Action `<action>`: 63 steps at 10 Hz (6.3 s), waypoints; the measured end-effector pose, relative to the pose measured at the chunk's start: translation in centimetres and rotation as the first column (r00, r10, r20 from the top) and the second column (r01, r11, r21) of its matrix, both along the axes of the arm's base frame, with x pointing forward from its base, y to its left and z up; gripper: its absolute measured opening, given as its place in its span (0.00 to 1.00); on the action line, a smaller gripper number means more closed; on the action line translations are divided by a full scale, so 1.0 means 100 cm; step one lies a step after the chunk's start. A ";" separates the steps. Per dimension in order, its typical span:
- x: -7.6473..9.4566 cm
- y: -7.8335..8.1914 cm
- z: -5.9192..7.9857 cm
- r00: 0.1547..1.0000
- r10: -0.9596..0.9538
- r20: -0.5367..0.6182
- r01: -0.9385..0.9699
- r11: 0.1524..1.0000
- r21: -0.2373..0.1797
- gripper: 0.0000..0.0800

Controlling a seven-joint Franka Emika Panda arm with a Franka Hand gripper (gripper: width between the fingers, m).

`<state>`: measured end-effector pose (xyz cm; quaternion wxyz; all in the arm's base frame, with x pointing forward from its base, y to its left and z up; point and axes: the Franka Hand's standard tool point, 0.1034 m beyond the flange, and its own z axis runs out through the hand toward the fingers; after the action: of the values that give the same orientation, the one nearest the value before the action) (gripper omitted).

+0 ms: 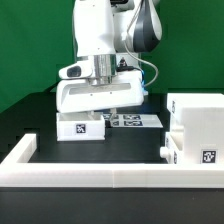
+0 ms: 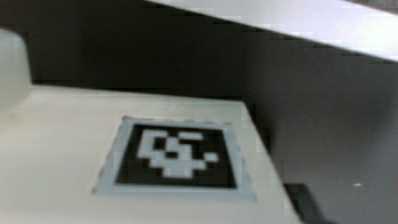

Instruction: Assemble drawer

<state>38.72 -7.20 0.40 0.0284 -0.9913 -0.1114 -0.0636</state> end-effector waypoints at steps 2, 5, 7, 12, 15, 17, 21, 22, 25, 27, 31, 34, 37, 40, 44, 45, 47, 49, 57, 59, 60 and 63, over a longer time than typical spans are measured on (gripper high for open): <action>0.001 0.001 0.000 1.000 0.002 0.003 -0.002 1.000 -0.001 0.05; 0.005 0.008 0.004 1.000 0.022 0.009 -0.022 1.000 -0.004 0.05; 0.016 0.023 0.016 0.997 0.071 0.024 -0.070 0.997 -0.011 0.05; 0.059 0.043 0.029 0.938 0.345 0.026 -0.344 0.939 -0.018 0.05; 0.058 0.041 0.028 0.847 0.531 0.030 -0.529 0.847 -0.052 0.05; 0.071 0.039 0.033 0.684 0.730 0.014 -0.726 0.682 -0.081 0.05; 0.094 0.046 0.039 0.427 0.904 -0.010 -0.897 0.422 -0.128 0.05; 0.093 0.045 0.039 0.394 0.919 -0.012 -0.912 0.389 -0.131 0.05; 0.112 0.049 0.043 0.299 0.954 -0.031 -0.949 0.294 -0.116 0.05; 0.132 0.053 0.050 0.284 0.958 -0.039 -0.955 0.279 -0.101 0.05; 0.141 0.054 0.055 0.280 0.959 -0.041 -0.956 0.275 -0.103 0.05; 0.147 0.057 0.057 0.273 0.961 -0.043 -0.959 0.268 -0.096 0.05; 0.158 0.061 0.057 0.266 0.963 -0.042 -0.961 0.261 -0.088 0.05; 0.154 0.060 0.055 0.263 0.963 -0.053 -0.964 0.260 -0.057 0.05; 0.154 0.065 0.056 0.255 0.966 -0.051 -0.966 0.252 -0.057 0.05; 0.154 0.067 0.056 0.254 0.966 -0.051 -0.966 0.251 -0.056 0.05; 0.152 0.071 0.052 0.250 0.967 -0.051 -0.968 0.247 -0.047 0.05; 0.152 0.071 0.051 0.250 0.967 -0.050 -0.968 0.248 -0.046 0.05; 0.154 0.072 0.051 0.278 0.959 -0.052 -0.959 0.275 -0.067 0.05; 0.154 0.071 0.051 0.279 0.959 -0.052 -0.959 0.275 -0.066 0.05; 0.154 0.071 0.051 0.279 0.959 -0.052 -0.959 0.275 -0.065 0.05; 0.155 0.073 0.052 0.259 0.964 -0.064 -0.965 0.255 -0.060 0.05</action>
Offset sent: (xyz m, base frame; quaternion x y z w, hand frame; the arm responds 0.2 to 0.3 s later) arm 0.0041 0.0042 0.0039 -0.0112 0.0002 -0.0046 0.9999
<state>54.27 0.06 5.56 0.0191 -0.7192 -0.6942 -0.0210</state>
